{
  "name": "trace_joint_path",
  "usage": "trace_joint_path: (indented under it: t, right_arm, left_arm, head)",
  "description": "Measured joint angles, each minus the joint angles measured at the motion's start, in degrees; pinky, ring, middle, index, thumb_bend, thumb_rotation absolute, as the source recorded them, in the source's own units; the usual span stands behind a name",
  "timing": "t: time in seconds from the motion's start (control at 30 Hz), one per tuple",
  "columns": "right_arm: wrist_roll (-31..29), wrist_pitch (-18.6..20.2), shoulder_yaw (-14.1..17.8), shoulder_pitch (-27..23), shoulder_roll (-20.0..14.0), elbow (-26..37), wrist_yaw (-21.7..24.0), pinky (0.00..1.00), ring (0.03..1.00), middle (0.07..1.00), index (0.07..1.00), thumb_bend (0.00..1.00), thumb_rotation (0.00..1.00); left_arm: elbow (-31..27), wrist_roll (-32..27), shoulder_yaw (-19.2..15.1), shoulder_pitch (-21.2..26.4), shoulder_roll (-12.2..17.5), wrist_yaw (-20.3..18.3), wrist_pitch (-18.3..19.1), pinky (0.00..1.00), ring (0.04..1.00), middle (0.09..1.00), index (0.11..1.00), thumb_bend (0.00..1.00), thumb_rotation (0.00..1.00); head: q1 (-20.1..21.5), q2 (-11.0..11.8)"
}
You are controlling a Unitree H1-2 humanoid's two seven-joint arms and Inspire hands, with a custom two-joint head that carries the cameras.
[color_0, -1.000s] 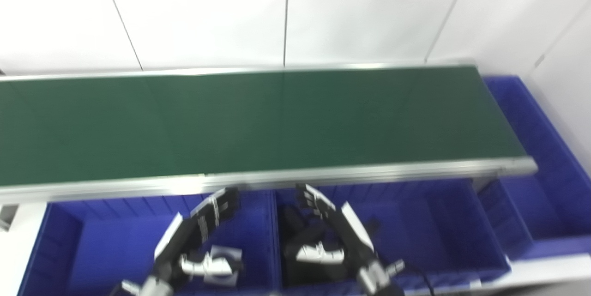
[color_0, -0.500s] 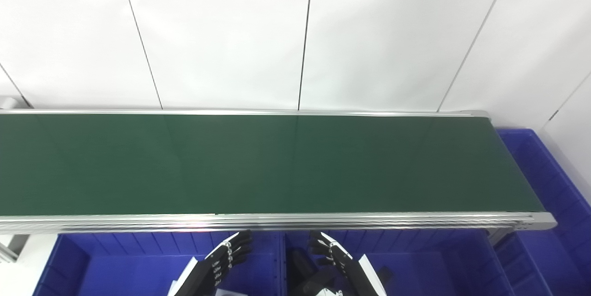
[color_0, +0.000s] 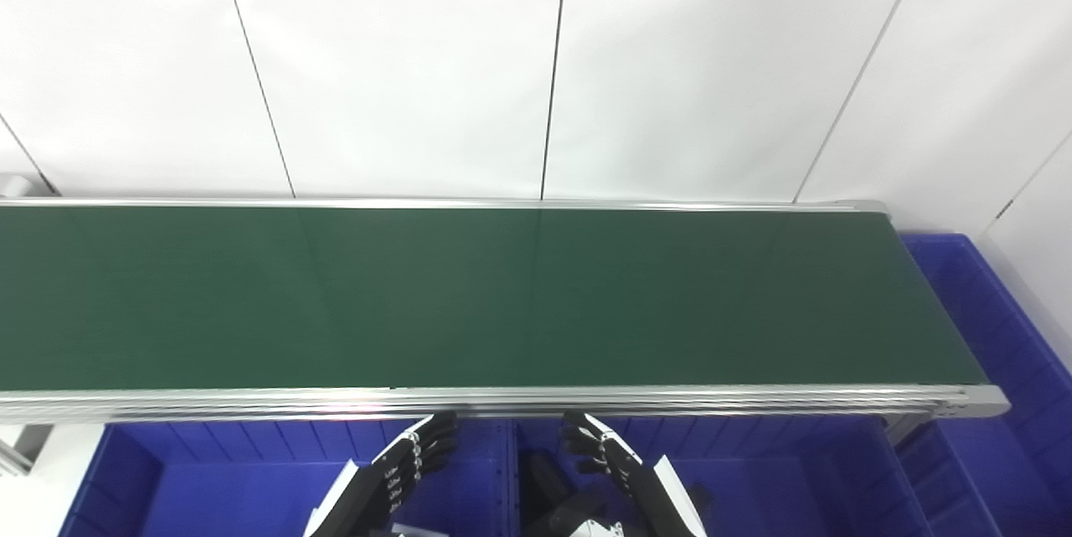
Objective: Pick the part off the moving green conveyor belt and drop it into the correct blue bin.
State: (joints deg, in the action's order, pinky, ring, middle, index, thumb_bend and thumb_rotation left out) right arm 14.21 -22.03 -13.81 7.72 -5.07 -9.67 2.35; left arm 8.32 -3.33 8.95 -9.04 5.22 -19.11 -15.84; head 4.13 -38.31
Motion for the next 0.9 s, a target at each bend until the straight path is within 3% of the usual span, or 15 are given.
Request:
trace_joint_path:
  t: [0.3,0.9]
  right_arm:
    - [0.1,1.1,0.1,-2.2,-0.8,1.1,1.9,0.74,0.801,0.835,0.880,0.75,0.55]
    - [-1.7,3.1,0.7,-2.4,-1.2,2.9,4.2,0.75,0.812,0.836,0.884,0.77,0.56]
  left_arm:
    - [-0.1,1.1,0.1,0.9,0.0,0.5,0.4,0.83,0.855,0.868,0.880,1.00,0.24]
    - [-1.7,1.3,0.3,1.6,-0.6,1.0,2.3,0.83,0.858,0.870,0.885,1.00,0.26]
  head:
    - [-1.2,-2.7]
    - [-4.1,-4.1]
